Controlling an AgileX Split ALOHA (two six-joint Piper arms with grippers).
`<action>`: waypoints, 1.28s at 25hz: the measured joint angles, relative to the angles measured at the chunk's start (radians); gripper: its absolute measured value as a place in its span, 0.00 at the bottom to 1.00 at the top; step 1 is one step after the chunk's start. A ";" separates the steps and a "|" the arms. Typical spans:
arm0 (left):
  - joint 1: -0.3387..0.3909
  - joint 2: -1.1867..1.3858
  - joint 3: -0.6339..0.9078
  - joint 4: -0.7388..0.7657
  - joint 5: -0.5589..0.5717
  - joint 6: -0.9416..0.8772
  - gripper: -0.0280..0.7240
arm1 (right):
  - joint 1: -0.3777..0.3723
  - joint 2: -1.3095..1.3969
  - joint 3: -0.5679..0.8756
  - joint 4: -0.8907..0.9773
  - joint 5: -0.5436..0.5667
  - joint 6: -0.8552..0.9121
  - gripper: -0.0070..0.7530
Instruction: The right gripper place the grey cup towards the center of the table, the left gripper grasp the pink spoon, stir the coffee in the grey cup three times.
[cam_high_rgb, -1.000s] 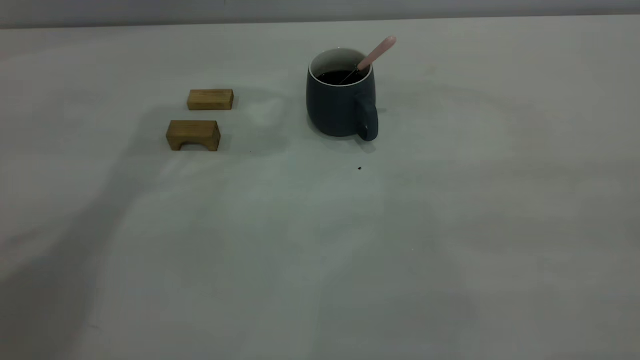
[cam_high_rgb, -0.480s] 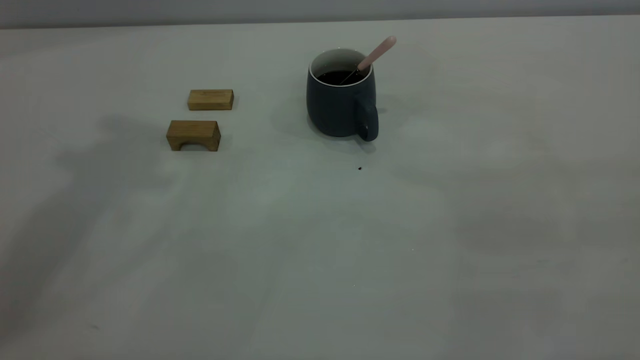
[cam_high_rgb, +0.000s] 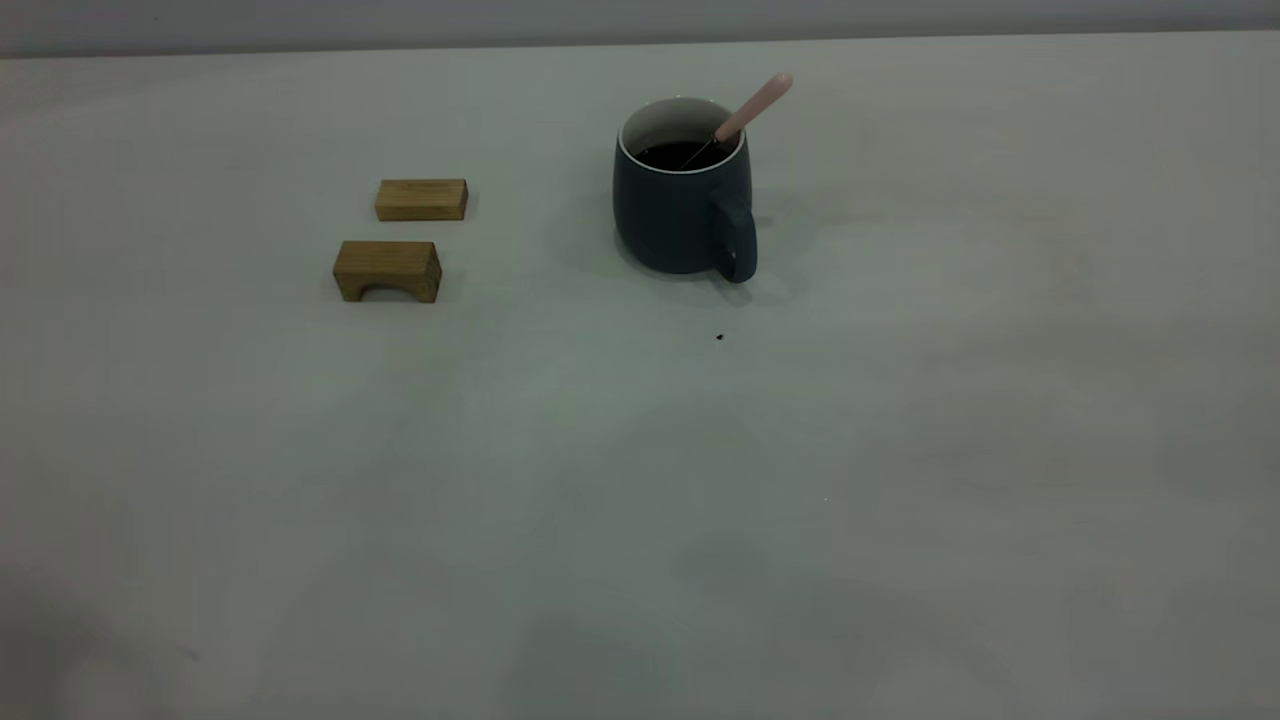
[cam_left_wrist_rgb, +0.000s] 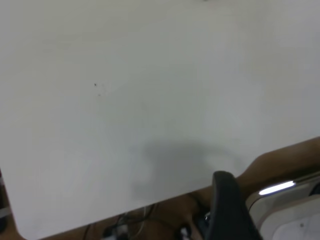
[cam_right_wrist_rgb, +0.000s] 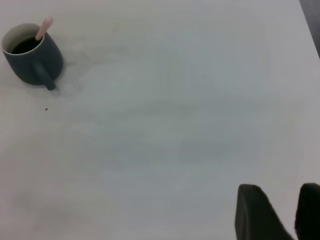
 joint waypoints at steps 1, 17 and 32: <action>0.007 -0.071 0.043 -0.009 0.000 -0.006 0.72 | 0.000 0.000 0.000 0.000 0.000 0.000 0.32; 0.243 -0.644 0.429 -0.106 -0.042 -0.021 0.71 | 0.000 0.000 0.000 0.000 0.000 0.000 0.32; 0.323 -0.795 0.429 -0.113 -0.040 -0.020 0.71 | 0.000 0.000 0.000 0.000 0.000 0.000 0.32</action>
